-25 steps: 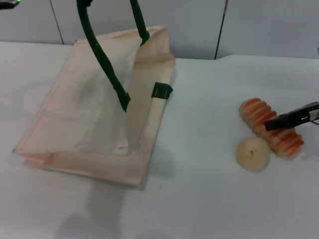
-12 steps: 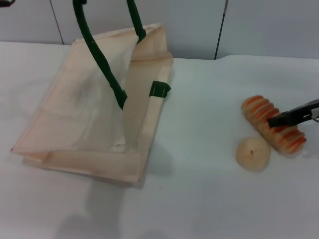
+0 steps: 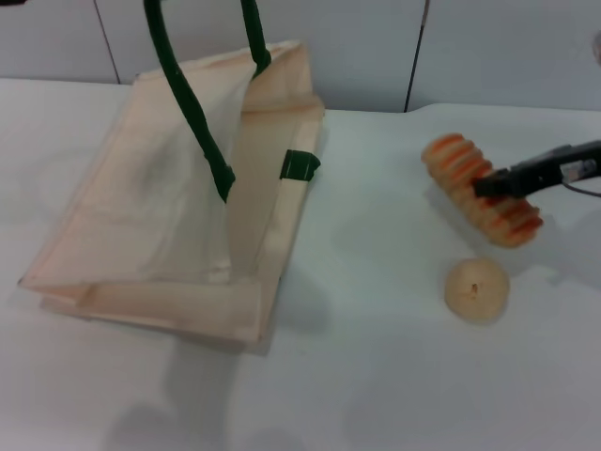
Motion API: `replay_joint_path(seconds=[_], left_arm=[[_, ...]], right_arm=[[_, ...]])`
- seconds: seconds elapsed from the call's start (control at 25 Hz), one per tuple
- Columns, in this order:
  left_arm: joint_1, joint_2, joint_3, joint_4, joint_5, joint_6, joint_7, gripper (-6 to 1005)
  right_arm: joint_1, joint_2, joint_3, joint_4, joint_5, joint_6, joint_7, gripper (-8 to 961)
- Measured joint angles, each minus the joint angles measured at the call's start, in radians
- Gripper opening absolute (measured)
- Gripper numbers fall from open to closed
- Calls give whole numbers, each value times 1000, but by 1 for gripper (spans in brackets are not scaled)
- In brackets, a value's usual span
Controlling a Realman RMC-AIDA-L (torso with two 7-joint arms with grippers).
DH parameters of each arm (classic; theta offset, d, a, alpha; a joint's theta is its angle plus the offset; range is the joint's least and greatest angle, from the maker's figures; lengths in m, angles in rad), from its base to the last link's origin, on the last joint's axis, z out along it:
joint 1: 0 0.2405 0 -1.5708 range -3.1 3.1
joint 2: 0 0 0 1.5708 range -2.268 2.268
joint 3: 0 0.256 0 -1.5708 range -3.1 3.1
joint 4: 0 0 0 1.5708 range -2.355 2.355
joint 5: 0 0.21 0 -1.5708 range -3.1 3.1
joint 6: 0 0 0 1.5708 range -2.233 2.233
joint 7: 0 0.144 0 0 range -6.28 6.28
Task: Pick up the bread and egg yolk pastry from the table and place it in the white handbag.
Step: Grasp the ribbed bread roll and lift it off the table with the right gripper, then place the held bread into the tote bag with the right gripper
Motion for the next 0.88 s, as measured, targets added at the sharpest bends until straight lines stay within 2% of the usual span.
replay_joint_path(seconds=[0.12, 0.36, 0.6, 0.88], left_arm=[[0, 0, 8, -2, -2, 25, -1, 114], [-13, 0, 35, -12, -4, 59, -4, 114], [-40, 0, 65, -25, -5, 89, -7, 114], [-70, -2, 98, -33, -5, 103, -15, 114]], right_arm=[[12, 1, 0, 10, 57, -66, -32, 274], [41, 1, 0, -6, 139, -154, -83, 260], [67, 1, 0, -115, 142, -142, -103, 261], [87, -1, 0, -230, 130, -65, -113, 250]])
